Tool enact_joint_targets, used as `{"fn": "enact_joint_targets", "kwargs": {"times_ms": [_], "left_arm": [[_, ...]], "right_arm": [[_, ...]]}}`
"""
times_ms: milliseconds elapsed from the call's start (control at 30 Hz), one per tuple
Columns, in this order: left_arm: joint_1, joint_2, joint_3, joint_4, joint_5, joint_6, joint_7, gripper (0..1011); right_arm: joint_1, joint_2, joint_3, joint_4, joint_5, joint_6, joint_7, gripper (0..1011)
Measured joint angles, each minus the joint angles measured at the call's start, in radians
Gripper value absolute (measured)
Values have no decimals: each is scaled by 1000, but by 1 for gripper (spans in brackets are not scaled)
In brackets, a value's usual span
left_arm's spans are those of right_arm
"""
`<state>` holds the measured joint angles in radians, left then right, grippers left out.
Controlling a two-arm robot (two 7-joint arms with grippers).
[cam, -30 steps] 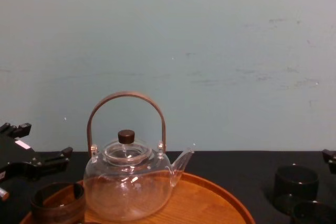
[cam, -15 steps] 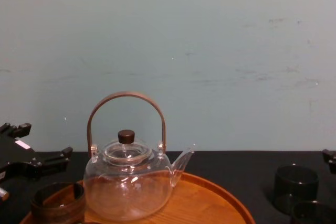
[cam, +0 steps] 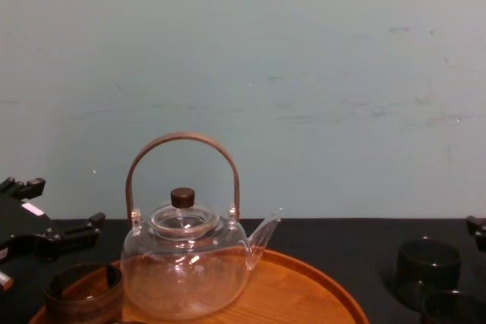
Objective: Pick up the glass from the table and place it on the tray.
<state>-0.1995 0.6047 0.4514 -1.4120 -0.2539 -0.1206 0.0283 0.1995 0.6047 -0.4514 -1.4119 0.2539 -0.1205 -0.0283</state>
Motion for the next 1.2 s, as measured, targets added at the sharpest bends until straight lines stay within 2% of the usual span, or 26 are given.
{"fn": "enact_joint_targets", "kwargs": {"times_ms": [233, 400, 633, 867, 1067, 1200], "left_arm": [[0, 0, 0, 0, 0, 0, 0, 1001], [0, 0, 0, 0, 0, 0, 0, 1002], [0, 0, 0, 0, 0, 0, 0, 1001], [0, 0, 0, 0, 0, 0, 0, 1001], [0, 0, 0, 0, 0, 0, 0, 1001], [0, 0, 0, 0, 0, 0, 0, 1001]], "right_arm": [[1, -1, 10, -3, 4, -2, 31, 1002], [-8, 3, 27, -30, 8, -4, 54, 1003], [-51, 20, 61, -112, 44, 22, 97, 1002], [-99, 44, 78, -197, 47, 67, 108, 1003], [-177, 73, 103, -304, 42, 108, 106, 1002], [-217, 84, 114, -349, 39, 130, 105, 1003]]}}
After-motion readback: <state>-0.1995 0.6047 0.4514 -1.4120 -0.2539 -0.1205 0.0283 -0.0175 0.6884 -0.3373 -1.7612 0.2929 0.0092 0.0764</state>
